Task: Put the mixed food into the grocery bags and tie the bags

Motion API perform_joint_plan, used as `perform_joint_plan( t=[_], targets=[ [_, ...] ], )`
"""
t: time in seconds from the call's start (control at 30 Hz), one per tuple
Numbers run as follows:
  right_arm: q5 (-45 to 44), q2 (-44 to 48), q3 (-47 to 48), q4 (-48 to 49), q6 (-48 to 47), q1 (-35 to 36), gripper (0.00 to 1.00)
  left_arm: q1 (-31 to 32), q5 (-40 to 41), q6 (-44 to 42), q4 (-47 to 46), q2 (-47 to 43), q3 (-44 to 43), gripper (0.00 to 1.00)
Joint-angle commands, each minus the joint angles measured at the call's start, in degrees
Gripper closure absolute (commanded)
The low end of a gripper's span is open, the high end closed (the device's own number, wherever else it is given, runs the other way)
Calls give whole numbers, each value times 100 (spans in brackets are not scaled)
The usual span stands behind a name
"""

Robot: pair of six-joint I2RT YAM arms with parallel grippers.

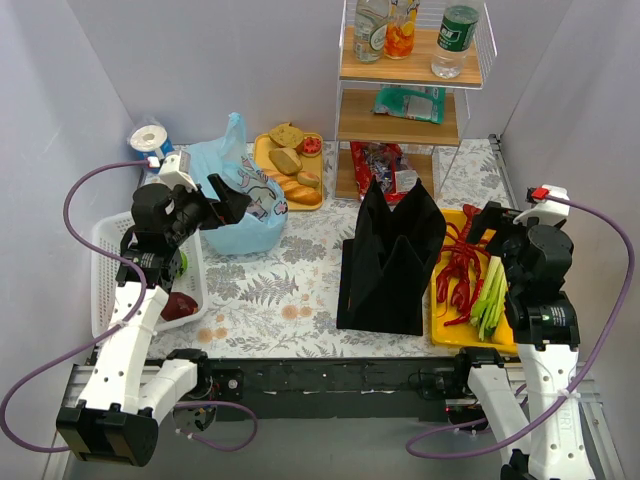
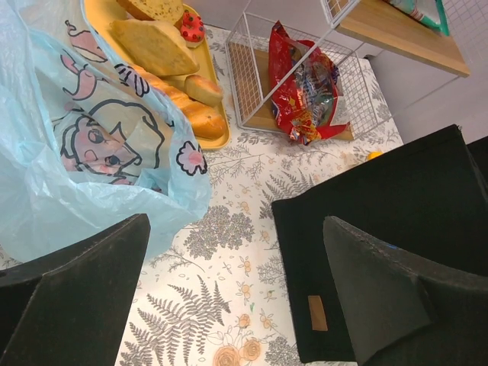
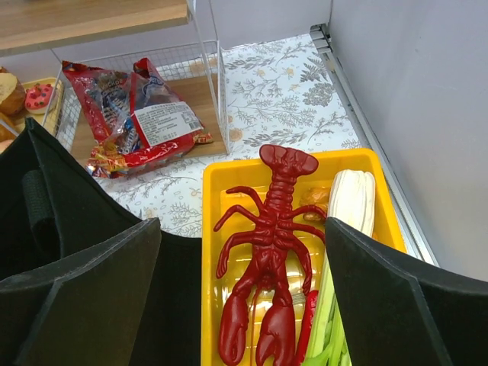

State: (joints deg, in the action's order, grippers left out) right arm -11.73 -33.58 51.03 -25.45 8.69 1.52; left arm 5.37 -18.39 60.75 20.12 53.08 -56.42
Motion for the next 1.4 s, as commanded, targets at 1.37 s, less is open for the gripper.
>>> perform_joint_plan(
  t=[1.37],
  targets=[
    [2905, -1528, 1138, -627, 168, 400, 19, 4025, 699, 323, -324, 3648, -2584, 2]
  ],
)
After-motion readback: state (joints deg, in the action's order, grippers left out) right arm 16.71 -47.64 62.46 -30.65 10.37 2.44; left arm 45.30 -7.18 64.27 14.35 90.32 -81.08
